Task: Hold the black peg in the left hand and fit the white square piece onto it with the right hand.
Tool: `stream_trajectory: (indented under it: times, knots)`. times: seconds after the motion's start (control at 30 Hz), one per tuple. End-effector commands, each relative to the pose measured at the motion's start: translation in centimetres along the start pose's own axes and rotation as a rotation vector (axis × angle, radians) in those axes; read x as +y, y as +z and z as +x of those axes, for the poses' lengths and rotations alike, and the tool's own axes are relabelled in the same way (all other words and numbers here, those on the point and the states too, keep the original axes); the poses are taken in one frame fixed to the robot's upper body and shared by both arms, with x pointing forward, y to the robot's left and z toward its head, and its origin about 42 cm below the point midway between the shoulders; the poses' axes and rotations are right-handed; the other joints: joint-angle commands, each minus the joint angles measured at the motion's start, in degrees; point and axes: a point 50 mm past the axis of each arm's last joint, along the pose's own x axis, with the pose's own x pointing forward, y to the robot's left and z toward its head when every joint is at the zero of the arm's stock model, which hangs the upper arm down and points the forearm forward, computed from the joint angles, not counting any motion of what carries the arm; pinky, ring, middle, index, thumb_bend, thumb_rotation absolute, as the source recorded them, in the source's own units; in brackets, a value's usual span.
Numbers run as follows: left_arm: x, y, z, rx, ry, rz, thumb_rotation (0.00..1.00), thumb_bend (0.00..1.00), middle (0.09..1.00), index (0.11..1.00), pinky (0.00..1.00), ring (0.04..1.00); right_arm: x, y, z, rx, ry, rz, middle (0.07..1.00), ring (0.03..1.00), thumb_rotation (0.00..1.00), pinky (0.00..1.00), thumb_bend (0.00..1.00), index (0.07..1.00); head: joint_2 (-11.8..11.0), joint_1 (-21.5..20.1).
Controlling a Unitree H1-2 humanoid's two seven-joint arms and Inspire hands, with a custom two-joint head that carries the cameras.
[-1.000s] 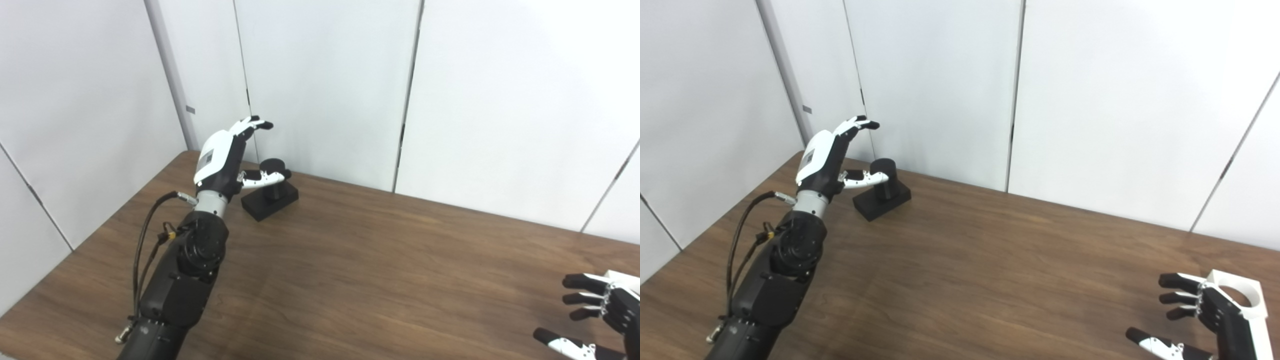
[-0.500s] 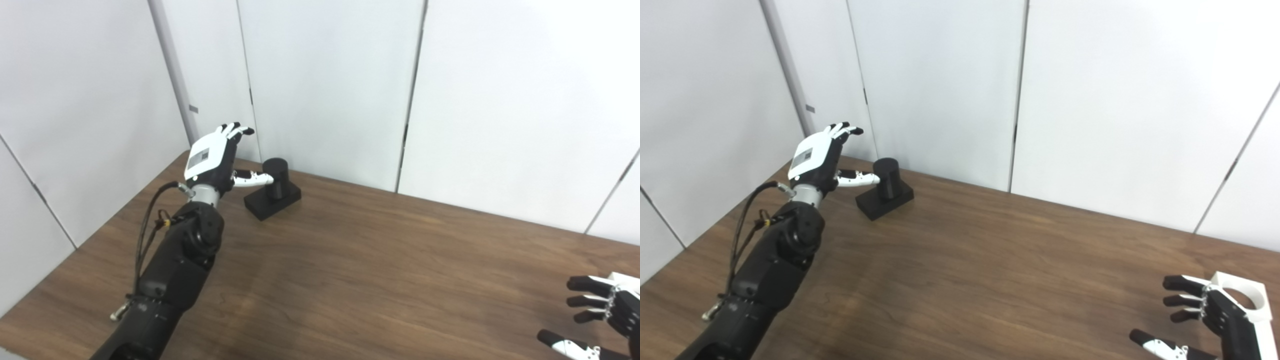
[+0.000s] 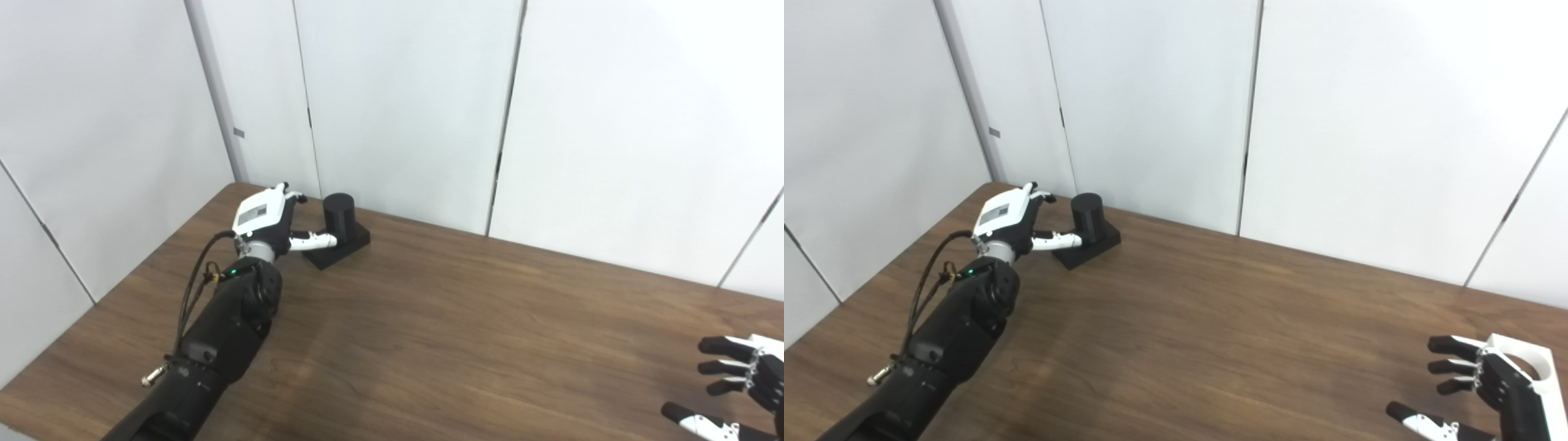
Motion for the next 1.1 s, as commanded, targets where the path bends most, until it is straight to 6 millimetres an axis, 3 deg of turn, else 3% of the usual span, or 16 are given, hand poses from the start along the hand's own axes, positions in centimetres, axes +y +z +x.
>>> stream_trajectory:
  times: [0.0, 0.3, 0.53, 1.07]
  knots:
    - [3.2, 1.0, 1.6, -0.006, 0.079, 0.023, 0.65, 1.0, 1.0, 0.843, 1.0, 1.0, -0.6, 1.8, 0.7, -0.08, -0.015, 0.003, 0.653, 0.574, 0.0, 0.43, 0.48, 0.617, 0.1, -0.1]
    - [1.4, 1.0, 1.9, 0.024, 0.032, 0.08, 0.67, 1.0, 1.0, 0.863, 1.0, 1.0, -0.5, 2.2, 0.6, -0.079, -0.02, 0.006, 0.656, 0.577, 0.0, 0.43, 0.48, 0.609, 0.4, -0.3]
    - [-0.1, 0.8, 2.1, 0.036, 0.01, 0.114, 0.6, 1.0, 1.0, 0.87, 1.0, 1.0, -0.5, 2.5, 0.5, -0.076, -0.013, 0.004, 0.661, 0.577, 0.0, 0.43, 0.47, 0.618, 0.6, -0.4]
    - [-0.1, 0.9, 3.4, 0.033, -0.024, 0.174, 0.55, 1.0, 1.0, 0.85, 1.0, 1.0, -0.1, 3.1, 0.4, -0.07, -0.022, 0.004, 0.666, 0.576, 0.0, 0.43, 0.46, 0.623, 1.0, -1.4]
